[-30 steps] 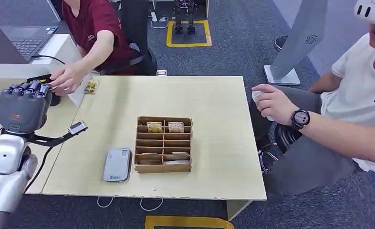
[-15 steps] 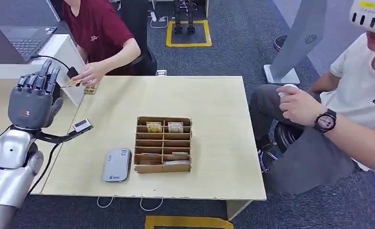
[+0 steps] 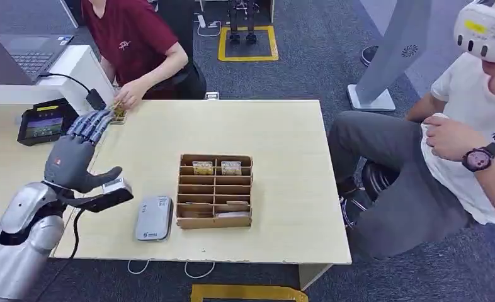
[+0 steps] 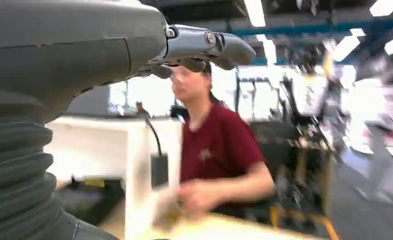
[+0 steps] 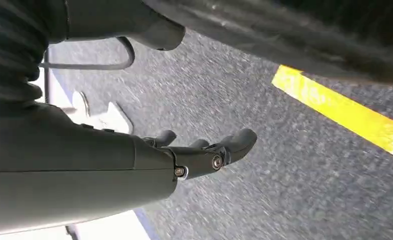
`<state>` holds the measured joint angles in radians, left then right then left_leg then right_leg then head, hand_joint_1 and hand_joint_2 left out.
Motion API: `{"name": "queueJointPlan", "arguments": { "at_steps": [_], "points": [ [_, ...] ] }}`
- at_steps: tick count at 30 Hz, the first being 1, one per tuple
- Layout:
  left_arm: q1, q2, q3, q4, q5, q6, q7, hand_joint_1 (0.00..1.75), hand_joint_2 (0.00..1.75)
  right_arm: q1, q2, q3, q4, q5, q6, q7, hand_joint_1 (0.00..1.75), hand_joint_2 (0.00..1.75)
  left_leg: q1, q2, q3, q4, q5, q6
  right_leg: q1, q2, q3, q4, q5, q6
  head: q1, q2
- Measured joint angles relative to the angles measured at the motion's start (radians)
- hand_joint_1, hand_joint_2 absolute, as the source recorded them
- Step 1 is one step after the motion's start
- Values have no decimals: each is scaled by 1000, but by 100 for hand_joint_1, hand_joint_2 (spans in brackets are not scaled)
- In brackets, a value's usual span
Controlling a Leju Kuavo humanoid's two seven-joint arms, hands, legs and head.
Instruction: Pass the card to the sensor for recognition and then transmit it.
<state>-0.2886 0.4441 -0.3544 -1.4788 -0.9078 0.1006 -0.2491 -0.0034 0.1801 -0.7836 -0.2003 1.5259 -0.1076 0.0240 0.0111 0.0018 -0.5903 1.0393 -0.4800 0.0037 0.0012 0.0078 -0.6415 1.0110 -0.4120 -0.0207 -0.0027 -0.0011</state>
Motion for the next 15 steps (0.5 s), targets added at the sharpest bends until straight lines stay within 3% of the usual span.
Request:
{"name": "queueJointPlan", "arguments": {
  "at_steps": [8,12,15],
  "points": [
    [195,82,-93,-250,119,-123,-11,0,175,2,13,-26,0,-15,-5,27,0,175,0,0,-1,0,-2,0,0,0,0,0,-2,2,-1,0],
    [228,108,-154,-311,100,-157,37,0,175,3,21,-41,-1,-19,-11,39,0,175,0,-2,-1,0,-1,0,0,-2,0,0,-2,2,-1,0],
    [215,104,-221,-319,55,-156,99,0,175,2,29,-48,-2,-19,-18,49,0,175,0,-2,-1,0,-1,1,0,-2,1,0,-2,2,0,0]
  ]
}}
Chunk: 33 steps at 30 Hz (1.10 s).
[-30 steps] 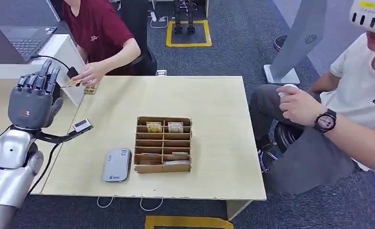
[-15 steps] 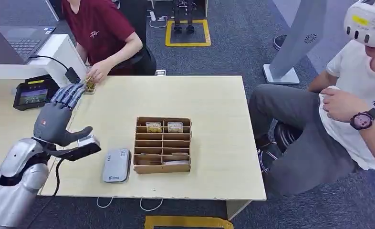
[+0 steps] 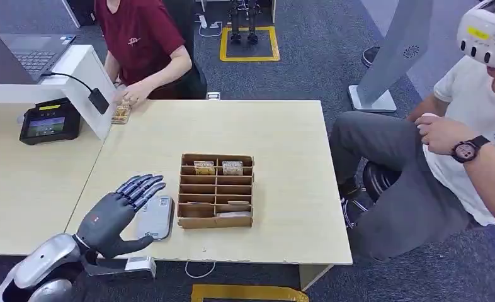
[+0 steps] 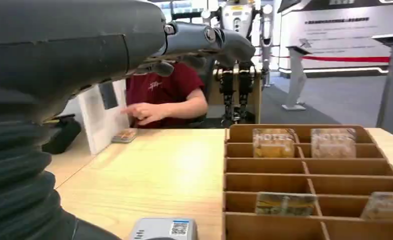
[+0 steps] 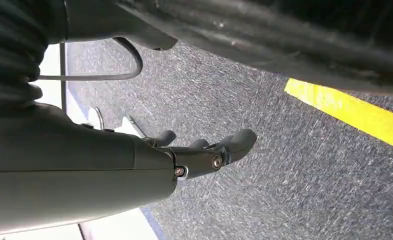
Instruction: Pass the card to the sensor for recognition and then transmit it.
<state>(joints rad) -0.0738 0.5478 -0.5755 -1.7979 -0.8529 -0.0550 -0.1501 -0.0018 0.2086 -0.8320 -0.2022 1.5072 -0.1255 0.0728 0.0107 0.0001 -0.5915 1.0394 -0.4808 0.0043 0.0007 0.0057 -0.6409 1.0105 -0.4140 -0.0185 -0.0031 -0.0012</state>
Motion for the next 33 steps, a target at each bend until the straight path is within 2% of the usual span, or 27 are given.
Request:
{"name": "queueJointPlan", "arguments": {
  "at_steps": [2,7,11,16,20,24,33],
  "points": [
    [-14,-14,-40,1,-18,3,35,0,175,0,2,-6,-1,0,0,2,0,175,0,0,0,0,0,0,0,0,0,0,0,0,0,0],
    [-39,-32,-102,7,-35,13,60,0,175,0,5,-15,-4,0,0,3,0,175,0,0,0,0,0,0,0,0,0,0,1,0,1,0],
    [-39,-44,-118,26,15,19,79,0,175,0,6,-16,-5,5,-3,4,0,175,0,0,0,0,0,0,0,0,0,0,0,0,1,0],
    [-39,-106,-121,76,-10,68,145,0,175,0,7,-21,-6,10,-3,3,0,175,0,0,0,0,0,0,0,0,0,0,0,0,1,0],
    [-46,-158,-121,117,-16,77,189,0,175,1,8,-21,-8,18,-6,2,0,175,0,0,0,0,0,0,0,0,0,0,1,1,1,0],
    [-47,-187,-115,161,-7,87,209,0,175,2,8,-21,-8,26,-6,-1,0,175,0,0,0,0,0,0,0,0,0,0,1,1,1,0],
    [-35,-218,-78,211,-21,90,227,0,175,2,8,-21,-8,32,-6,-1,0,175,0,0,0,0,0,0,0,0,0,0,0,1,1,0]
  ]
}}
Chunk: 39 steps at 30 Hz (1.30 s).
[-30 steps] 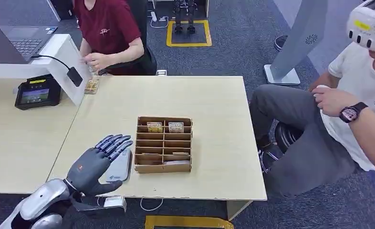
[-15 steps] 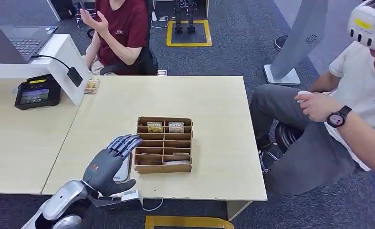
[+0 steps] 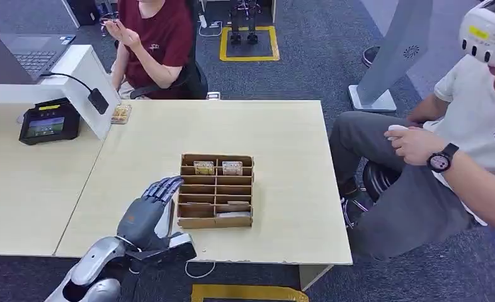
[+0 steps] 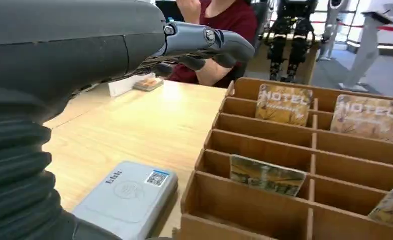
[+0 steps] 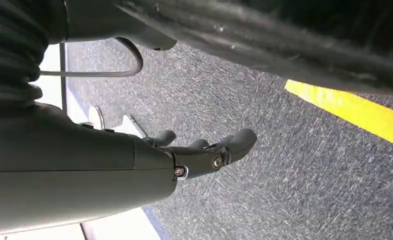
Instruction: Pass the card to the sensor for recognition and then transmit it.
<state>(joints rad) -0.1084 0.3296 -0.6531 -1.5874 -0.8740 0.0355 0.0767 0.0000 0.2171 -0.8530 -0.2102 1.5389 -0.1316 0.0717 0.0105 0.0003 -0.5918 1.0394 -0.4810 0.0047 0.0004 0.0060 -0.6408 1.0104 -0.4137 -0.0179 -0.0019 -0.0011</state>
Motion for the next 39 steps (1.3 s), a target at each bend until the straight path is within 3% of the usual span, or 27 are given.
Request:
{"name": "queueJointPlan", "arguments": {
  "at_steps": [12,19,39],
  "points": [
    [8,-29,10,36,-35,13,-5,0,175,0,0,0,0,12,0,2,0,175,0,0,0,0,0,0,0,0,0,0,0,0,0,0],
    [11,-64,10,36,-139,60,-22,0,175,0,1,0,0,15,0,3,0,175,0,0,0,0,0,0,0,-1,0,0,0,0,0,0],
    [-4,-166,7,130,-304,126,36,0,175,-3,3,2,0,32,3,13,0,175,0,0,0,0,0,1,0,0,0,0,0,0,0,0]
  ]
}}
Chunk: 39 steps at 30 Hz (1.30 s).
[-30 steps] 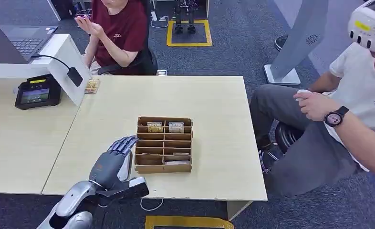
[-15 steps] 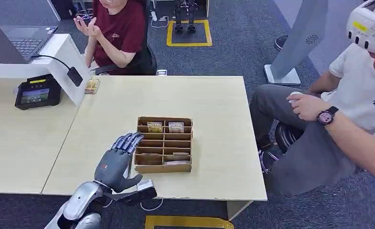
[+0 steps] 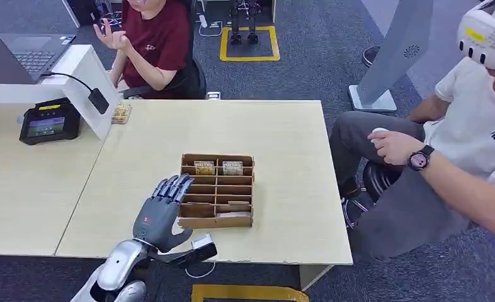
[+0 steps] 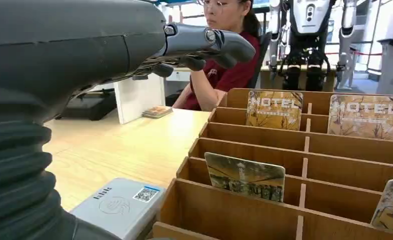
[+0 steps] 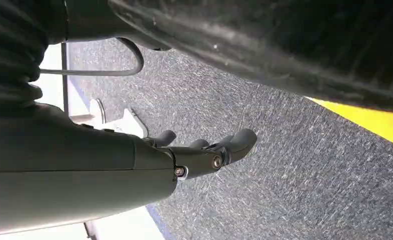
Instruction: Pass the card to the sensor for recognition and then transmit it.
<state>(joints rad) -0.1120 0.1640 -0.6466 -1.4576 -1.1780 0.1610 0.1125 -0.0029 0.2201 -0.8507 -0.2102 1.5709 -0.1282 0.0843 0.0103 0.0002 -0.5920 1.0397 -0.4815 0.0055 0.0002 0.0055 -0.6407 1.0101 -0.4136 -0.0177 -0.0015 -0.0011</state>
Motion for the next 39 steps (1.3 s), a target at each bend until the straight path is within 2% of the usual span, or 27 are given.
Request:
{"name": "queueJointPlan", "arguments": {
  "at_steps": [11,28,31,33,37,39],
  "points": [
    [-4,-27,0,50,-9,15,11,0,175,0,0,3,0,0,0,0,0,175,0,0,0,0,0,0,0,0,0,0,0,0,-1,0],
    [-8,-38,0,89,-40,24,13,0,175,0,0,5,0,0,0,1,0,175,0,0,0,0,0,0,0,0,0,0,0,0,-1,0],
    [-8,-38,0,93,-42,34,-5,0,175,0,0,6,0,0,0,1,0,175,0,0,0,0,0,0,0,0,0,0,0,0,-1,0],
    [-10,-39,0,93,-42,39,-14,10,175,0,0,6,0,0,0,2,0,175,0,0,0,0,0,0,0,0,0,0,0,0,-1,0],
    [-11,-43,0,93,-40,36,-26,0,175,0,0,7,0,0,0,2,0,175,0,0,0,0,0,0,0,0,0,0,0,0,-1,0],
    [-11,-45,0,94,-40,36,-27,0,175,0,0,7,0,0,0,2,0,175,0,0,0,0,0,0,0,0,0,0,0,0,-1,0]
  ]
}}
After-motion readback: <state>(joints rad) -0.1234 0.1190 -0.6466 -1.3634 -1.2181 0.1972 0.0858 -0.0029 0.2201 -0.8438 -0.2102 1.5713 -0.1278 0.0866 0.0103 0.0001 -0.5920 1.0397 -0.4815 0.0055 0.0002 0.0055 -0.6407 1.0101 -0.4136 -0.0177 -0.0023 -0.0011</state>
